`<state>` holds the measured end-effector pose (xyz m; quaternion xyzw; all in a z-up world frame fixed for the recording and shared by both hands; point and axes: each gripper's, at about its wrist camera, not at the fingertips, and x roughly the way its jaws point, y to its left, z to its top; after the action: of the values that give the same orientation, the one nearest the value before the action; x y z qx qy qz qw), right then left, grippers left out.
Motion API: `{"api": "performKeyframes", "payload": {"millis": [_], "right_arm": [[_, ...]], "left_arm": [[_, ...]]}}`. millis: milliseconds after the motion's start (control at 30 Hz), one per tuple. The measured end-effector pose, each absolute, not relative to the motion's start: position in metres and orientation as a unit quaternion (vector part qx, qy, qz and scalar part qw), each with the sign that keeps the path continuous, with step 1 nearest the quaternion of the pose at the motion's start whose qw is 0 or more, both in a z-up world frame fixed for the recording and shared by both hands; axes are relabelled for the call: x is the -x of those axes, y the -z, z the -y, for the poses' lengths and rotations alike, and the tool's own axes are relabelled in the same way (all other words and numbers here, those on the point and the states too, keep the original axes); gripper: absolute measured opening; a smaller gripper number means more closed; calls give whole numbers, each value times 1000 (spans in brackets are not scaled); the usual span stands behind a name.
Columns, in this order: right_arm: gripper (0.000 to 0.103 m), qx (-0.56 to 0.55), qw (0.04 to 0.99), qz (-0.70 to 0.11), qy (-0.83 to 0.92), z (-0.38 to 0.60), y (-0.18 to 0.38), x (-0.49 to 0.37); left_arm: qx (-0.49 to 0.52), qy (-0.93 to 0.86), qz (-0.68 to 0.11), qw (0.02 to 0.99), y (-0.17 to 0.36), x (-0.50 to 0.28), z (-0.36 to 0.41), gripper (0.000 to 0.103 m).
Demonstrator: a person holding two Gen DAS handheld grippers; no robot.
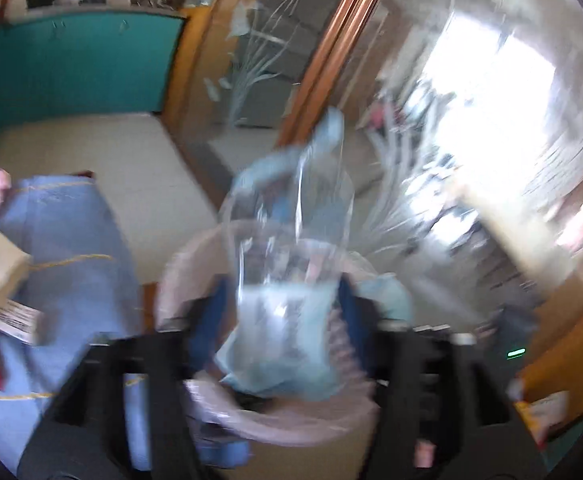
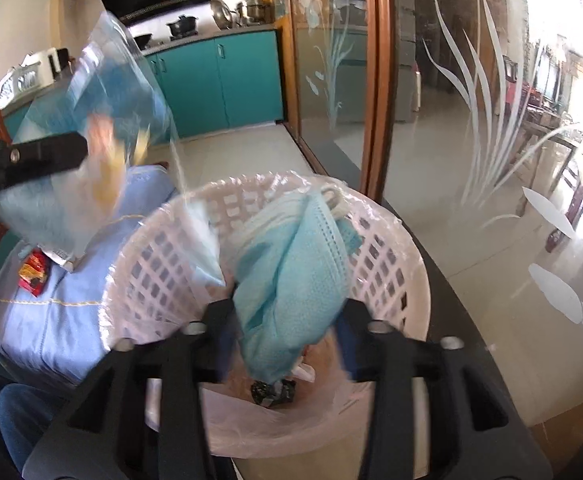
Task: Collect trash
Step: 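Open both tools to drop the mask and snack bag into the basket, then move both tools back to the table toward the paper cup and red wrapper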
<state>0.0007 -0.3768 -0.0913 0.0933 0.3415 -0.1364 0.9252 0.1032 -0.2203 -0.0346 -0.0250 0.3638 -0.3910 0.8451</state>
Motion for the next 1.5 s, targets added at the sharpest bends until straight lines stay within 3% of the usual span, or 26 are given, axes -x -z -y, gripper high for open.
{"api": "performKeyframes", "payload": {"millis": [67, 133, 233, 433, 767, 1233, 1500], "right_arm": [[68, -98, 925, -341, 134, 378, 92, 0], [73, -97, 925, -342, 137, 378, 92, 0], [74, -105, 924, -342, 133, 378, 92, -2], [74, -96, 937, -321, 101, 353, 79, -12], [74, 4, 942, -334, -45, 213, 76, -94], [74, -26, 909, -409, -79, 137, 114, -204], [74, -86, 871, -462, -141, 134, 157, -206]], "left_arm": [[7, 391, -370, 843, 41, -101, 225, 68], [15, 392, -377, 839, 46, -102, 222, 78], [36, 370, -377, 848, 52, -110, 198, 84], [0, 157, -343, 926, 58, -131, 105, 84], [-7, -53, -344, 937, 92, -146, -34, 85], [17, -26, -345, 938, 111, -138, -58, 88], [36, -38, -355, 933, 116, -138, -70, 88]]}}
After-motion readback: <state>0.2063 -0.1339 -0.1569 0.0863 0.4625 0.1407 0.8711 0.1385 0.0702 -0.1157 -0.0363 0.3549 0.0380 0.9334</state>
